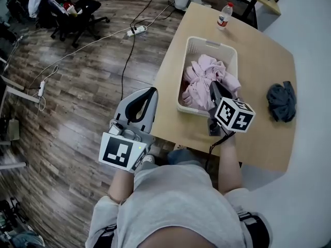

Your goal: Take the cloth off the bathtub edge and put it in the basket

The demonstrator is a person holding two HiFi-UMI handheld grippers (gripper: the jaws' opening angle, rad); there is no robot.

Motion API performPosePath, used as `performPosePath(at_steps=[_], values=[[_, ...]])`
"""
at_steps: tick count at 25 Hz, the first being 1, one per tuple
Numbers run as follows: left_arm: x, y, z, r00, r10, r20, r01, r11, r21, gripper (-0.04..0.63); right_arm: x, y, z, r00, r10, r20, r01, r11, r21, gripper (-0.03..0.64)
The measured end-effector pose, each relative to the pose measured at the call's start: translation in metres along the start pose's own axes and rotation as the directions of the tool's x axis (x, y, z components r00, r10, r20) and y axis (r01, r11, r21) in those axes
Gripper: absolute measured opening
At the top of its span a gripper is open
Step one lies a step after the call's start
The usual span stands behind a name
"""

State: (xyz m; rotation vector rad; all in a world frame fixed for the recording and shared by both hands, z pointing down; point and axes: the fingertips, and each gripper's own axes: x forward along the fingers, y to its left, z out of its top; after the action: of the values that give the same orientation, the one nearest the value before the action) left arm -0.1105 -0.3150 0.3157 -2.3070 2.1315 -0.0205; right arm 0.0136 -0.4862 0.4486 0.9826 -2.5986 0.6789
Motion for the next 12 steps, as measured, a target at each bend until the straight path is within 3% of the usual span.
performPosePath(at_steps=[3,12], values=[[-0.014,0.000,0.005,0.999,-0.040,0.011,0.040,0.999,0.007,-0.003,-0.022,0.015,0.004,0.998,-0.035,0.060,0.036,0.999,-0.019,0.011],[-0.059,-0.003,0.018,0.986,-0.160,0.053,0.159,0.987,0.030,-0.003,-0.085,0.071,0.005,0.975,-0.111,0.191,0.127,0.989,-0.073,0.009]])
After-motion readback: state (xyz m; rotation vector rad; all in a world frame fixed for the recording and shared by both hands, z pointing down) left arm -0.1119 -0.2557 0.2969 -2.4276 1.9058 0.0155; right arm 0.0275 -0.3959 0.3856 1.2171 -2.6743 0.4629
